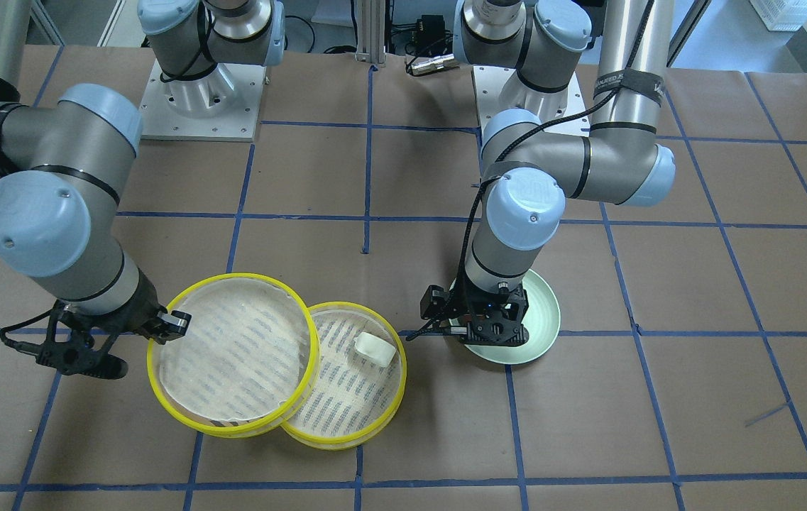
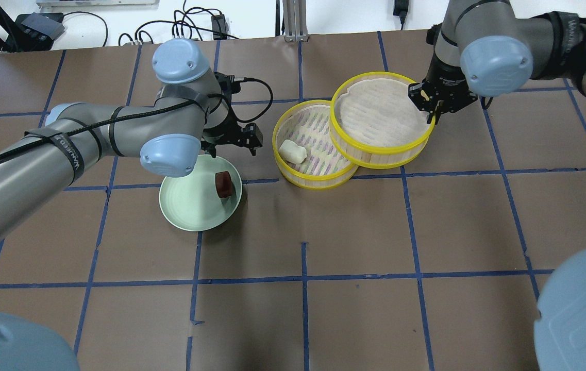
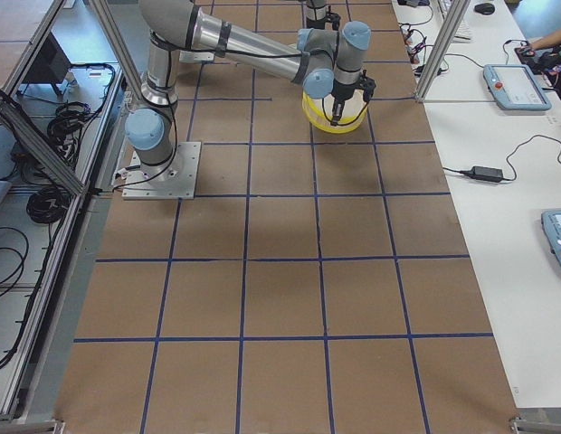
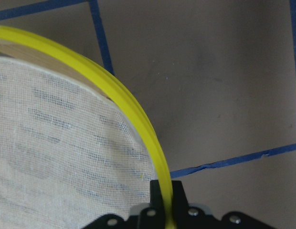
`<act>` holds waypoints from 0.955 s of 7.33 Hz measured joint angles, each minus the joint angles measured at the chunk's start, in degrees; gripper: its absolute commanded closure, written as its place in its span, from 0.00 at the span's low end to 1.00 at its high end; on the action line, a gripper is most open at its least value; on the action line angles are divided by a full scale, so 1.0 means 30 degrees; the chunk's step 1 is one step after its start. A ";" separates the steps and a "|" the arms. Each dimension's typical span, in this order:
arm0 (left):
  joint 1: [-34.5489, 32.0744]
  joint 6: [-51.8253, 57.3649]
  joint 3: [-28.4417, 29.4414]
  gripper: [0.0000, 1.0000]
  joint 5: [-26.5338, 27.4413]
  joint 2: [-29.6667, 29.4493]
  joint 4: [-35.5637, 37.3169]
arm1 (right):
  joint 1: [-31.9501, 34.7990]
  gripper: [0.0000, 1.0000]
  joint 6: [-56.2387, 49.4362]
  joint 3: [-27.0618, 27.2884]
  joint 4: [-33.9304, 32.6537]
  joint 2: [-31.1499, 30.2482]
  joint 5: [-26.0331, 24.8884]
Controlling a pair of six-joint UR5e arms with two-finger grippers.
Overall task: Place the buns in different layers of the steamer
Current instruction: 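Grasp the brown bun with the left gripper while the right restacks the tier, then carry the brown bun toward the steamer with the left gripper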
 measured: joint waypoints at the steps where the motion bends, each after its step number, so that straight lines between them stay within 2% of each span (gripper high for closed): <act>1: 0.0239 0.0083 -0.0824 0.14 0.0015 0.0061 0.0062 | 0.0793 0.92 0.1174 -0.0007 -0.0267 0.0006 0.0004; 3: 0.0376 0.0110 -0.1379 0.83 0.0017 0.0068 0.0104 | 0.2163 0.92 0.3074 -0.0007 -0.0813 0.0092 0.0009; 4: 0.0384 0.0002 -0.1350 0.98 0.0011 0.0012 0.0107 | 0.2681 0.92 0.3878 -0.0011 -0.1008 0.0190 -0.0015; 7: 0.0394 -0.0884 -0.0912 1.00 -0.0054 -0.0068 0.0586 | 0.3236 0.91 0.4940 0.0003 -0.1490 0.0635 -0.0110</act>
